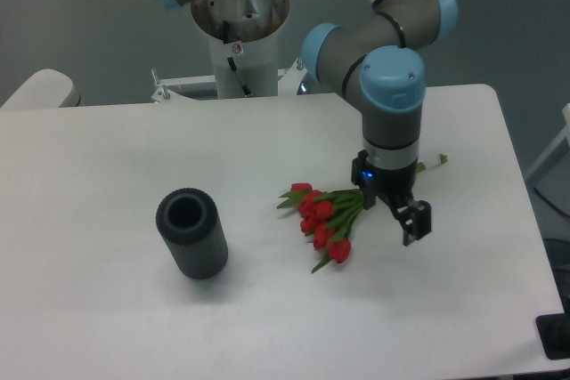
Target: Place the flowers on the table
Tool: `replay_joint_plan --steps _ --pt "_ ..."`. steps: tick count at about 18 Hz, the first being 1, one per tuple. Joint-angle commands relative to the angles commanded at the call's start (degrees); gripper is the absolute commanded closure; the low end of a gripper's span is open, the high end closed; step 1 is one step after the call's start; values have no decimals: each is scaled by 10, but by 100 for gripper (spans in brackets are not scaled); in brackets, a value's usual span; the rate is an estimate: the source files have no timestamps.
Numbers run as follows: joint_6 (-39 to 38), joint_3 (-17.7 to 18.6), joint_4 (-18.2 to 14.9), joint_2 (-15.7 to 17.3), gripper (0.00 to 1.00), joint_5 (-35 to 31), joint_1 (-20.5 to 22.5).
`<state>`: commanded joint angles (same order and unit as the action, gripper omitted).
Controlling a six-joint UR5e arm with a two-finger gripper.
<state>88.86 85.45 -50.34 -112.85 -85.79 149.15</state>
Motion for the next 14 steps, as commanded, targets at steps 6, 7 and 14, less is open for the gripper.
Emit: replay_joint_plan --steps 6,7,14 --pt "0 -138 -113 -39 0 5 7" --pt "0 -156 -125 -45 0 9 12" --pt "100 -197 -161 -59 0 39 68"
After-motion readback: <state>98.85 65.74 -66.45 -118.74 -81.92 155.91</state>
